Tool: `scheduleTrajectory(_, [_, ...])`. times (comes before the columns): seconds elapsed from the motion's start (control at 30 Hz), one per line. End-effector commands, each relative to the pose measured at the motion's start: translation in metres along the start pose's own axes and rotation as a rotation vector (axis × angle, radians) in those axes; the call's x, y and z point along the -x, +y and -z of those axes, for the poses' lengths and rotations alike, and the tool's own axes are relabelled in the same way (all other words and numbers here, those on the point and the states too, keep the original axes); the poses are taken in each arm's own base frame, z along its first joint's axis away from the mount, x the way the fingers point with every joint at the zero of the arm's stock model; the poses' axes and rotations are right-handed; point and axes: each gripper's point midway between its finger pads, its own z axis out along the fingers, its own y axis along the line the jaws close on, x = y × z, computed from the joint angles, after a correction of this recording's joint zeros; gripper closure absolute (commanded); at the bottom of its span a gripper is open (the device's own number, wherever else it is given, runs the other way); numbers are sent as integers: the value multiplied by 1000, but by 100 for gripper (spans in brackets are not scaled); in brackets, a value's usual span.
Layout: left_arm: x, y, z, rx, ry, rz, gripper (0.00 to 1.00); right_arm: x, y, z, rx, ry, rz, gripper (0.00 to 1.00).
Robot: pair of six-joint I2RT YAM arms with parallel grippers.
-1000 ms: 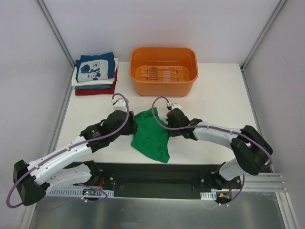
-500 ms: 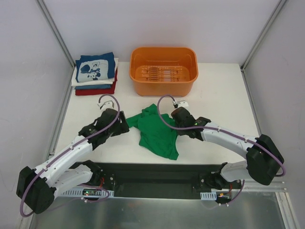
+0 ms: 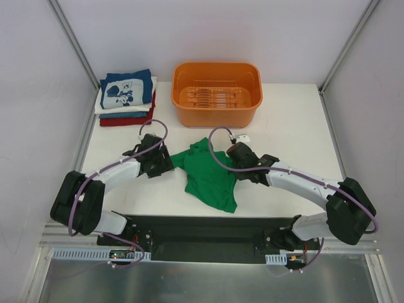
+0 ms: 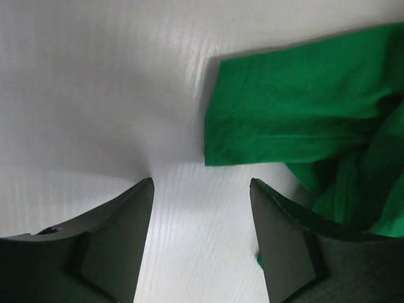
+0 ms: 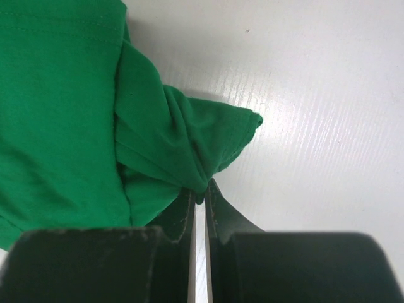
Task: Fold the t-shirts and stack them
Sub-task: Flatten out the tshirt
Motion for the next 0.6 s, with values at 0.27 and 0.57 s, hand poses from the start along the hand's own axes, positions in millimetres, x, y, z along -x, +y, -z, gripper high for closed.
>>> scheduleTrajectory(0.27, [32,-50,-45,-99,50,-37,92,13,4,-4,-21,-10,-7,99])
scheduleTrajectory(0.57, [97,-102,41,-293,-210,-155,100,84,-37,56,-214,-168,35,99])
